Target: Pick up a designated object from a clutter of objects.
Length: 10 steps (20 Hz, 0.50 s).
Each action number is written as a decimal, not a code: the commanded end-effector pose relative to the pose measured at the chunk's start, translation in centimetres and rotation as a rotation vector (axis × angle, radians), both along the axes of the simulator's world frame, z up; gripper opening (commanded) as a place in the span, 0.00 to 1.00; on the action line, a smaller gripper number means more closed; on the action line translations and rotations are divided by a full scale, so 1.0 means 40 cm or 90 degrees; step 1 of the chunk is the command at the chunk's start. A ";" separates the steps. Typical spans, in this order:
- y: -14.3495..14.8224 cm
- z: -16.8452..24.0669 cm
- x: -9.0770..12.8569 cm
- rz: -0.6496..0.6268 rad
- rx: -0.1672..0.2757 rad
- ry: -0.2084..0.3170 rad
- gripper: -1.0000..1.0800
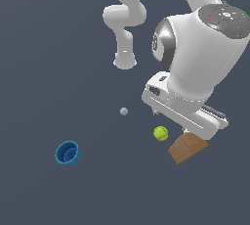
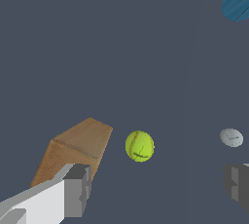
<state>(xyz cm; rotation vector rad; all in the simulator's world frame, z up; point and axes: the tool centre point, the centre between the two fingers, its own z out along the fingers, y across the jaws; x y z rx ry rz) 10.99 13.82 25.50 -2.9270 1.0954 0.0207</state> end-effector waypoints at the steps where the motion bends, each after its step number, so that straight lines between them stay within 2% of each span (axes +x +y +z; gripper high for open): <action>1: 0.030 -0.016 0.012 -0.032 -0.001 0.000 0.96; 10: 0.138 -0.079 0.044 -0.143 -0.007 0.001 0.96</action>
